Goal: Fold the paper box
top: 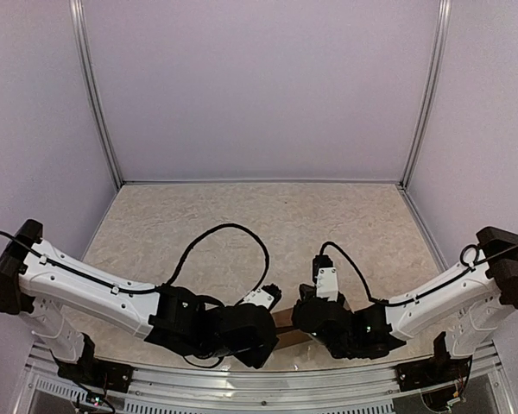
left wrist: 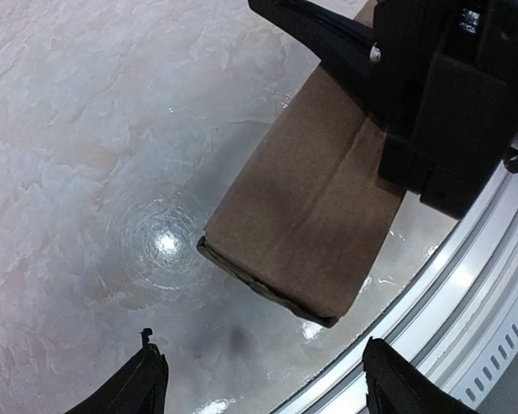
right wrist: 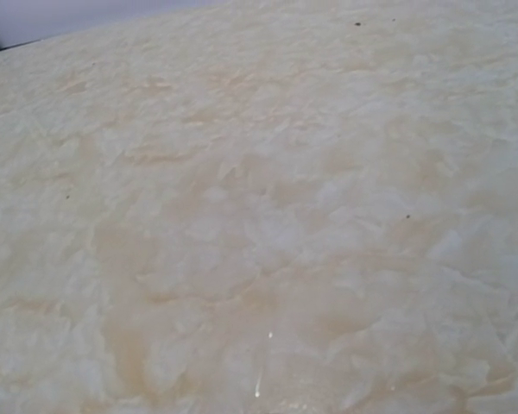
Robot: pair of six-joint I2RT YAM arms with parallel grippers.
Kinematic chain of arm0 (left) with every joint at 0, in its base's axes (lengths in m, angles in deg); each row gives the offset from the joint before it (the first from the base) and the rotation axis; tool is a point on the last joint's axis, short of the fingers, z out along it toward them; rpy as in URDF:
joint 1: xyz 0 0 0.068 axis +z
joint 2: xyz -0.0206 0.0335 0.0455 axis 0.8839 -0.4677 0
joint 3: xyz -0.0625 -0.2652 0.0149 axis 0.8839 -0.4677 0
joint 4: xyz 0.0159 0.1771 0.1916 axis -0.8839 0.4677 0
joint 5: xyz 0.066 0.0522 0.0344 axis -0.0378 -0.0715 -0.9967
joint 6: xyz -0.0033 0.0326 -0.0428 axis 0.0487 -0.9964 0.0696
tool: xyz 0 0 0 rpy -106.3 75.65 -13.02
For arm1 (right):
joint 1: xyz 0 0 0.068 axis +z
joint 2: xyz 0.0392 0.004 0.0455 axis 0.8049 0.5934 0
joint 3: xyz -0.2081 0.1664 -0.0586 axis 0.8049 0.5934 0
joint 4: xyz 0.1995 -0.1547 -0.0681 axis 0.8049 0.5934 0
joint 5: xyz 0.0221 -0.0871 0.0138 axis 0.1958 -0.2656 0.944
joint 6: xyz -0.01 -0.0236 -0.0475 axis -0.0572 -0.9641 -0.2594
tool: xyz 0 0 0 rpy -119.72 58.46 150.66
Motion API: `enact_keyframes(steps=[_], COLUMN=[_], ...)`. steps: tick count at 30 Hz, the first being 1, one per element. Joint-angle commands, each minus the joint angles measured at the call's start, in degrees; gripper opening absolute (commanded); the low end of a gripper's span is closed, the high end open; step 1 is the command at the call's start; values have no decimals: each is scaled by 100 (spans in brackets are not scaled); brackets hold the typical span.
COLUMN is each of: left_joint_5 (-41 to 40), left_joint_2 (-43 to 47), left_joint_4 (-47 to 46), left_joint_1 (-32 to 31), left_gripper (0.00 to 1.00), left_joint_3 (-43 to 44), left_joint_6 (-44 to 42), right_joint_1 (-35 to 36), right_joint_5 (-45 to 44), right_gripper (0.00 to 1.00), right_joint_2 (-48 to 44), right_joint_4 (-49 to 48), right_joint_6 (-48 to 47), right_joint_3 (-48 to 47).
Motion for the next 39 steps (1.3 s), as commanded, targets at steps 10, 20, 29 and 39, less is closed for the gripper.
enact_keyframes(steps=[10,20,29,39], left_joint_5=[1654,2653,2798,2791], left_joint_2=[1925,1701,828,440], left_joint_4=[-1524,-3265,-4187,-4678], left_joint_1=[849,1258,1249,1187], left_gripper=[41,0,0,0], left_joint_3=[-1166,-1587,-2272,-3001], left_joint_6=[-438,-478,19,444], right_joint_1=[-1,0,2,-17], right_joint_5=[682,906,994,1071], right_gripper=[0,0,0,0], right_joint_2=[679,838,760,355], right_joint_4=[515,528,563,707], right_joint_6=[-55,-9,9,-213], right_joint_3=[125,28,65,-20])
